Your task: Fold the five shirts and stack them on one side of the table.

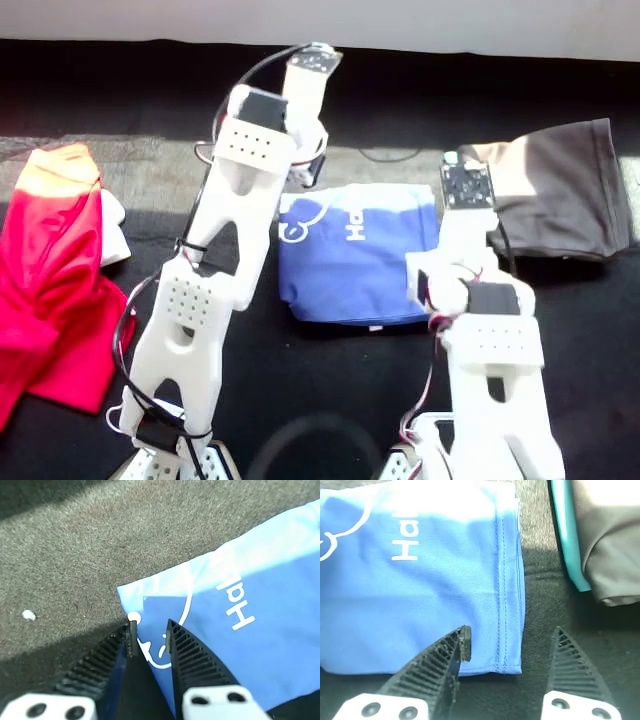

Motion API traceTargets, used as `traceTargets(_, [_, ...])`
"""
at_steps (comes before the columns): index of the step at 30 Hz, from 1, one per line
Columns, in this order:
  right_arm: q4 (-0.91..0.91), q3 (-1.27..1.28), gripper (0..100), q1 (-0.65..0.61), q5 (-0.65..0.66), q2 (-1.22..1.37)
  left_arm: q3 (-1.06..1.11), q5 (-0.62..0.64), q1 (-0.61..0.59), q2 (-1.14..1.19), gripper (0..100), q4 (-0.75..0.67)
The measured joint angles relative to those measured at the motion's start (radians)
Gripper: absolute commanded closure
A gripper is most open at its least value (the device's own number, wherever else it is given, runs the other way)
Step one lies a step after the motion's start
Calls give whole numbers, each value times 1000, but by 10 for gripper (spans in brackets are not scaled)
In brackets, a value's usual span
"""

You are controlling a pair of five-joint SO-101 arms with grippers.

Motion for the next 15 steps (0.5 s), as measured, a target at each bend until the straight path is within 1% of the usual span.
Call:
traceTargets(4, [-28, -75, 653, 0, -91, 204, 0, 0, -55, -52, 886, 28])
traceTargets(7, [-34, -160, 652, 0, -135, 342, 0, 0, -100, -57, 886, 35])
traceTargets(15, [-34, -404, 652, -5, -147, 649, 0, 0, -152, -57, 887, 43])
